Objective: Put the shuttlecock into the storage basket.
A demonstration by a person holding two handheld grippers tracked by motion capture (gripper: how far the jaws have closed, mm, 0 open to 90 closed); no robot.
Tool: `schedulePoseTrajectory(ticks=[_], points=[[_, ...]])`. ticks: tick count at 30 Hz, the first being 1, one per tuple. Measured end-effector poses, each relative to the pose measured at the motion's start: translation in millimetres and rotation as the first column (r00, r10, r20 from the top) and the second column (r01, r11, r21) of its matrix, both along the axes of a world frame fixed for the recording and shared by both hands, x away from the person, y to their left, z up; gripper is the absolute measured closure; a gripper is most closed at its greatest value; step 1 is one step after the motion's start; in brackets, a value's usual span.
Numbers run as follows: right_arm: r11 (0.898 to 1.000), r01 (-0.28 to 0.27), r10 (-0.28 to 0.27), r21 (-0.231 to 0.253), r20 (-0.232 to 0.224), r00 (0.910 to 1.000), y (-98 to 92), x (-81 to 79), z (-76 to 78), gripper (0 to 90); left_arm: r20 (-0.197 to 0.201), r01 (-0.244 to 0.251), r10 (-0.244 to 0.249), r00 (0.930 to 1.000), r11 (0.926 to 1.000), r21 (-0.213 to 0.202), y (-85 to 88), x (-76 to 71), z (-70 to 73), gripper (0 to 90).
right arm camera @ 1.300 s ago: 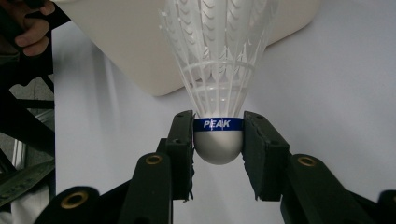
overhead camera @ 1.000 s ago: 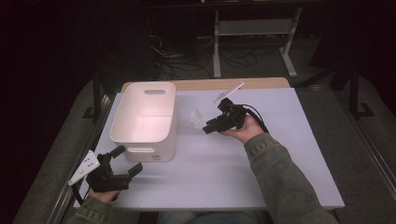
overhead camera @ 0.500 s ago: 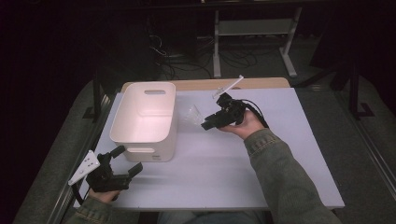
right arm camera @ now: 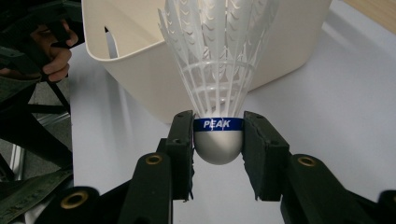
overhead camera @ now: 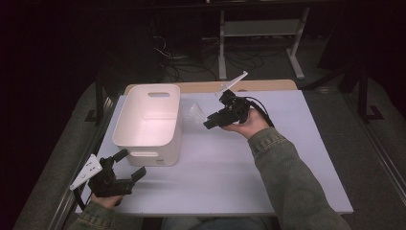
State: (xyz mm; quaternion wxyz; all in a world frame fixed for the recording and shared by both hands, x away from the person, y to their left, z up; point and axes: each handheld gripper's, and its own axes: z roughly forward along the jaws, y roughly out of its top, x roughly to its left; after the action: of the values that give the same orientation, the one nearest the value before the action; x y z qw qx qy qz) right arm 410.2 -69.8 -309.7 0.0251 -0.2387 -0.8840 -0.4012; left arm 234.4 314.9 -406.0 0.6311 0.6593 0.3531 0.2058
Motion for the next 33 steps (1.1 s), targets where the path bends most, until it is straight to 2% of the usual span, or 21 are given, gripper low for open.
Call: schedulePoseTrajectory(ticks=[4, 7, 9, 11, 13, 17, 18, 19, 20, 32, 33], points=[[1.0, 0.003, -0.003, 0.0, 0.025, 0.9997, 2.2, 2.4, 3.6, 63.6, 0.0, 0.0, 0.0, 1.0, 0.9999, -0.014, -0.7, 0.3, -0.2, 0.0], [1.0, 0.008, -0.008, 0.001, 0.024, 0.9997, 5.2, 3.2, 6.6, 63.6, -0.004, 0.001, -0.001, 1.0, 1.0, 0.005, 0.6, 0.0, 0.1, 0.0], [1.0, -0.002, 0.002, 0.005, 0.036, 0.9993, 7.4, 4.2, 7.8, 63.6, 0.001, 0.002, -0.002, 1.0, 1.0, -0.003, 0.1, 0.5, -0.3, 0.0], [1.0, 0.006, -0.006, 0.006, 0.018, 0.9998, 9.5, 3.1, 9.6, 63.6, 0.001, 0.002, -0.002, 1.0, 1.0, -0.003, 0.1, 0.6, -0.3, 0.0], [1.0, 0.005, -0.006, 0.007, 0.022, 0.9998, 11.7, 3.6, 10.2, 63.6, 0.002, 0.004, -0.004, 1.0, 1.0, 0.003, 0.7, 0.7, -0.5, 0.0], [1.0, 0.006, -0.006, 0.011, 0.029, 0.9996, 15.3, 5.7, 12.7, 63.6, 0.001, 0.001, -0.001, 1.0, 0.9999, -0.017, -0.8, 0.6, -0.6, 0.0], [1.0, -0.003, 0.002, 0.011, 0.043, 0.9991, 15.8, 6.9, 12.9, 63.6, 0.003, 0.002, -0.002, 1.0, 1.0, -0.002, 0.3, 0.8, -0.8, 0.0], [1.0, -0.002, 0.002, 0.012, 0.042, 0.9991, 16.7, 6.9, 14.0, 63.6, -0.001, 0.0, 0.0, 1.0, 0.9999, -0.014, -0.7, 0.6, -0.6, 0.0], [1.0, -0.005, 0.005, 0.011, 0.04, 0.9992, 17.4, 6.8, 15.1, 63.6, -0.003, 0.002, -0.002, 1.0, 1.0, 0.007, 0.8, 0.6, -0.4, 0.0], [1.0, -0.024, 0.023, 0.016, 0.063, 0.9977, 26.2, 6.0, 26.7, 63.6, -0.001, 0.002, -0.002, 1.0, 1.0, 0.004, 0.3, 0.7, -0.7, 0.0], [1.0, -0.023, 0.022, 0.016, 0.061, 0.9979, 27.1, 5.7, 27.6, 63.6, -0.001, 0.004, -0.004, 1.0, 0.9998, 0.02, 1.3, 0.7, -0.6, 0.0]])
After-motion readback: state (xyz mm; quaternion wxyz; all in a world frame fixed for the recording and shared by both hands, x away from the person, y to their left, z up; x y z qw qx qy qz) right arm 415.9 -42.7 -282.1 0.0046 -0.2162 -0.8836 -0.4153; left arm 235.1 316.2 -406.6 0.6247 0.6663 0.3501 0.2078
